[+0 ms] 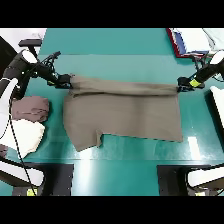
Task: Fold the shirts.
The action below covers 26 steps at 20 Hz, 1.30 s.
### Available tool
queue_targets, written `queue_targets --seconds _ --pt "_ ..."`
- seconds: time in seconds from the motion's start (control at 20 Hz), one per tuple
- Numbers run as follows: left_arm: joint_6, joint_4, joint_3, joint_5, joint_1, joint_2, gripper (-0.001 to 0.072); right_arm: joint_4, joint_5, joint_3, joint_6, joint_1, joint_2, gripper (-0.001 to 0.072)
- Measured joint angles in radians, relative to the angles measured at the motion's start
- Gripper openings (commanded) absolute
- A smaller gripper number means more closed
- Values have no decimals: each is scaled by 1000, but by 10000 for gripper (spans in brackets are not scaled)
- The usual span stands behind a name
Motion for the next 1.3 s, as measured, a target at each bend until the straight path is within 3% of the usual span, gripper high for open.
queue_targets --seconds 0.35,0.75,1.15,1.3 --pt "-72 59 -80 -51 1 111 532 9 -3 -96 14 -23 152 387" --pt "-144 140 -604 -36 0 506 532 159 8 -417 -19 -71 472 385" --pt "-148 -37 -953 83 0 642 530 214 -25 -573 -28 -63 613 385" --pt "-134 -76 -990 115 0 647 160 217 -27 -583 -29 -63 635 385"
